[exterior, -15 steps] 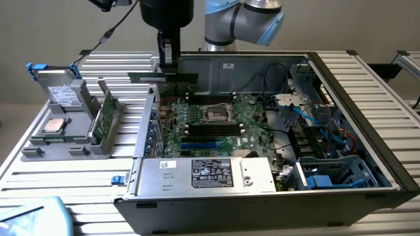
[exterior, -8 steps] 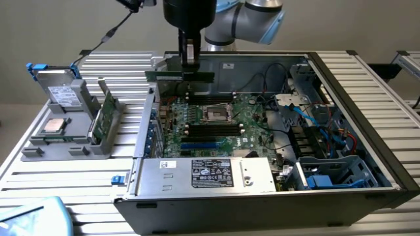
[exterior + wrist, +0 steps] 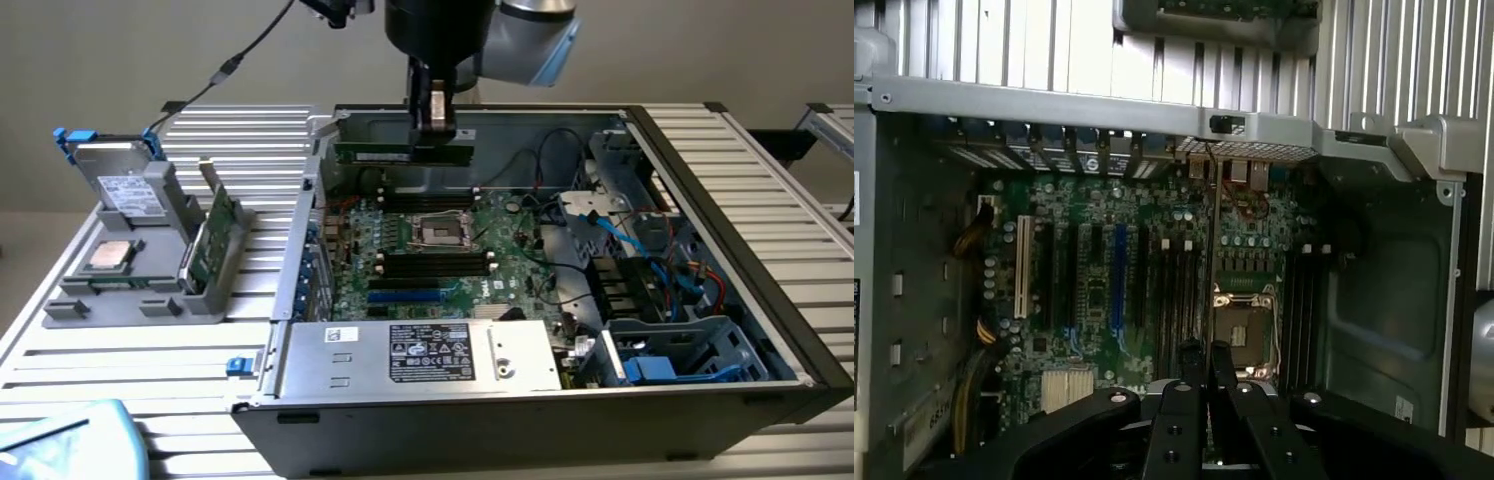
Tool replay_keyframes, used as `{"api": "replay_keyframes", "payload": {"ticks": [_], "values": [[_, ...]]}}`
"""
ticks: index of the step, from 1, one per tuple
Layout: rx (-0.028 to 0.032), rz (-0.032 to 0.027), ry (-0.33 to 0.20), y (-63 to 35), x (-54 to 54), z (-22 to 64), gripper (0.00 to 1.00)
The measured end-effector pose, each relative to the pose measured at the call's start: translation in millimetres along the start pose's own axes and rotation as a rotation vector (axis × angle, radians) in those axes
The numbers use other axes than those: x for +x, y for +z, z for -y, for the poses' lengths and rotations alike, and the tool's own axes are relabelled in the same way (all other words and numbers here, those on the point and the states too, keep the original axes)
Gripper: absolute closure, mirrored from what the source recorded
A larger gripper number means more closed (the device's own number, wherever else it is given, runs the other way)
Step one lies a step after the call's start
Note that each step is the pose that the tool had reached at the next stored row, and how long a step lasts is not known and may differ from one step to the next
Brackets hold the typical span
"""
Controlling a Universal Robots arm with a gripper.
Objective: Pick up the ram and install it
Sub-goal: 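Pick up the ram and move it above insertion slot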
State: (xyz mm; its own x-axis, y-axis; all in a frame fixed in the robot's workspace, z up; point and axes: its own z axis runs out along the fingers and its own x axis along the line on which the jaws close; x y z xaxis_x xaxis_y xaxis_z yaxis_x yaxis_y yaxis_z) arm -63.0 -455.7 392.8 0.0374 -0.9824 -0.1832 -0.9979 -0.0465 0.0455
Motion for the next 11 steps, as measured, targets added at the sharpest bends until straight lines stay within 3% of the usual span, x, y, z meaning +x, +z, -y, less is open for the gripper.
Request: {"api": "replay_keyframes", "payload": {"ticks": [4, 7, 9, 11], "values": [[0.0001, 0.0049, 0.0, -1.0, 1.3, 17.9, 0.86], [-0.0005, 0.0047, -0.004, -0.3, 1.1, 22.8, 0.86], [-0.0003, 0.001, -0.008, 1.8, -1.4, 23.9, 0.86], [-0.0008, -0.0065, -0.01, 4.5, -4.2, 25.0, 0.86]]}}
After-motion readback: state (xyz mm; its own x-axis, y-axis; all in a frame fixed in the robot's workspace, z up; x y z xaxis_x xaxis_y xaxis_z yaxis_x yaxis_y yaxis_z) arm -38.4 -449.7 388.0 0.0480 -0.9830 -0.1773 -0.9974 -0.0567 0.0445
